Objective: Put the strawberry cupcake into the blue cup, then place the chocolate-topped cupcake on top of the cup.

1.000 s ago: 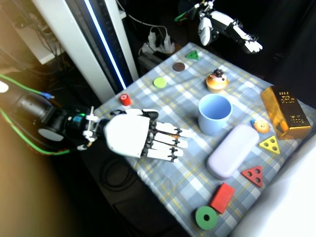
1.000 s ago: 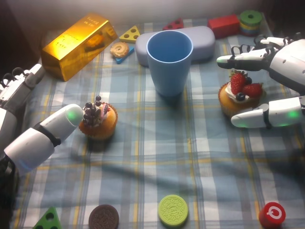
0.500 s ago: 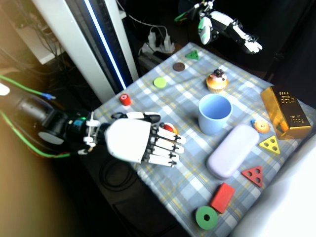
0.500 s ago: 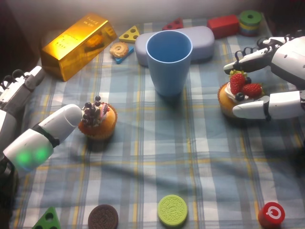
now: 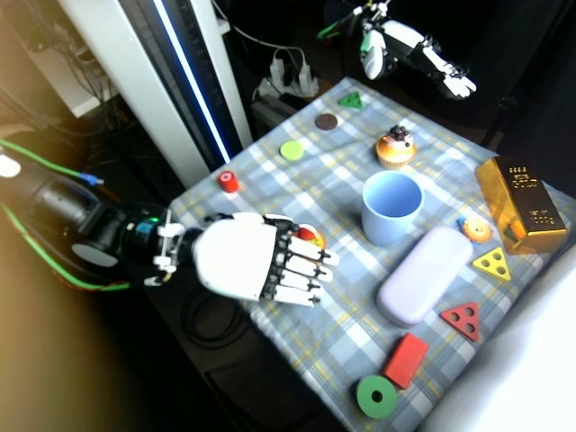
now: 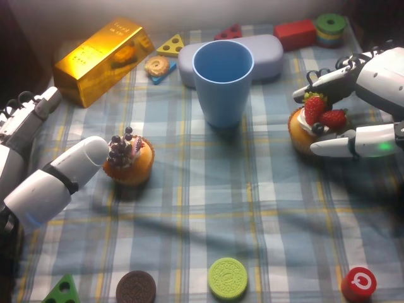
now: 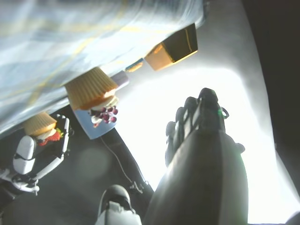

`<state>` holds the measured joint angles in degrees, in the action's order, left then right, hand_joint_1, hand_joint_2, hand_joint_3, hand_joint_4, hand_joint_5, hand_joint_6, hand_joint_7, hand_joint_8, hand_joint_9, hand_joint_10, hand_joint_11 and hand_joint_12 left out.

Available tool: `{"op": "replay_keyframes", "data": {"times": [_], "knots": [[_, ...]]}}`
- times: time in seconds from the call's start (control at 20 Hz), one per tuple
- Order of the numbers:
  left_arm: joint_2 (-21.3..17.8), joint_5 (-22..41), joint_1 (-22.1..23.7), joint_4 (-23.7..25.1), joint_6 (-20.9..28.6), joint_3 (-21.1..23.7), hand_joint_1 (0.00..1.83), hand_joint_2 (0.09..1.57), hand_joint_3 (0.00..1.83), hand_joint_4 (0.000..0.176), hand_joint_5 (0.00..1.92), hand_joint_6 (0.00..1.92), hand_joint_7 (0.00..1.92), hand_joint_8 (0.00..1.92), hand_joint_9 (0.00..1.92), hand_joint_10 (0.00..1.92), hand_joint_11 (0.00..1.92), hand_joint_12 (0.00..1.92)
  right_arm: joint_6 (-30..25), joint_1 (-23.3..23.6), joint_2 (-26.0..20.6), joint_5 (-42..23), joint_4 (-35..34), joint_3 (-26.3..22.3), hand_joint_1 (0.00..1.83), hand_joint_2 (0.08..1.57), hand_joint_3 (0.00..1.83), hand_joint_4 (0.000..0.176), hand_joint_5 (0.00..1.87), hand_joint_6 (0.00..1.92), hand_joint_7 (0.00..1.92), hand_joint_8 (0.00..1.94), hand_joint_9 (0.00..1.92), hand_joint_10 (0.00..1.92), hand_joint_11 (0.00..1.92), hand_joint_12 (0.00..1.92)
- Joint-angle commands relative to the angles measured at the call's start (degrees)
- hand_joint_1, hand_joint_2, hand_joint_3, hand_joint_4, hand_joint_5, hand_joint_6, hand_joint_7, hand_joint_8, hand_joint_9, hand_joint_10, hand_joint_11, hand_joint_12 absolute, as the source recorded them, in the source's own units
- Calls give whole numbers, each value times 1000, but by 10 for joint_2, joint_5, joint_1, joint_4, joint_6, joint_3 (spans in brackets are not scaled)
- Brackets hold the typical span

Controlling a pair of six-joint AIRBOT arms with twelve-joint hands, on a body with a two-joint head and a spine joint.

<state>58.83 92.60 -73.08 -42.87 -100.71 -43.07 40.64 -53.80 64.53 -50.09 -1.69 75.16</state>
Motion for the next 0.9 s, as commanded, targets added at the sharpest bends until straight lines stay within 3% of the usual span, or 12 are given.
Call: {"op": "replay_keyframes", "data": {"times": [0.0,0.1,0.15,0.2,0.3,0.35,0.4,0.45,0.55,0.6,0.8,0.85], "knots": [[0,68,3,26,3,-1,134,935,2,50,239,1,187,1,107,1,0,0,10,3,10,-32,-1,2,835,1090,1,0,847,4,1064,9,1146,29,695,1142],[0,68,3,26,3,-1,149,938,2,56,231,2,165,1,80,2,0,0,10,4,10,-32,0,1,837,1132,1,0,876,3,1037,0,1098,3,659,1104],[0,68,3,26,3,-1,139,941,3,50,241,6,178,6,99,9,0,0,10,4,10,-32,1,1,954,1156,0,128,893,872,1043,1,1149,4,830,941],[0,68,3,26,3,-1,134,940,2,52,237,4,175,4,97,8,0,0,10,5,10,-32,3,1,951,1178,0,166,850,1125,1049,1,1158,2,832,988],[0,68,2,25,3,0,115,940,2,50,225,0,166,0,88,2,0,0,10,9,8,-32,10,-1,966,1183,0,140,838,1192,1061,3,1149,0,760,979],[0,68,2,25,3,0,120,939,1,48,228,1,167,1,89,2,0,0,10,14,6,-32,15,-5,1028,1187,1,7,838,1196,1068,4,1150,0,747,978],[-1,68,2,25,3,0,149,934,0,43,233,3,171,3,89,2,0,0,10,17,3,-32,19,-9,1049,1187,0,0,840,1192,1064,1,1124,0,675,981],[-2,68,2,25,3,1,150,928,0,63,238,4,169,1,89,2,0,0,10,21,-5,-32,22,-14,1001,1178,0,71,851,1178,1089,3,1154,6,683,1017],[-2,68,2,26,3,1,177,924,0,65,245,6,168,1,86,1,0,0,10,27,-19,-32,23,-20,993,1182,1,81,842,1192,1084,1,1145,2,639,1065],[-2,68,2,26,3,1,154,933,0,58,228,1,156,0,77,0,0,0,10,30,-26,-32,25,-24,862,1139,0,0,827,460,1096,2,1167,7,678,1106],[-3,68,1,26,3,2,164,938,3,51,232,1,172,4,97,7,0,0,10,44,-59,-32,34,-41,866,1125,4,0,906,5,1051,1,1089,0,665,996],[-3,68,1,26,3,2,152,938,3,56,223,0,156,0,80,1,0,0,10,46,-62,-32,35,-42,971,1154,0,105,931,824,1060,0,1089,0,707,912]]}}
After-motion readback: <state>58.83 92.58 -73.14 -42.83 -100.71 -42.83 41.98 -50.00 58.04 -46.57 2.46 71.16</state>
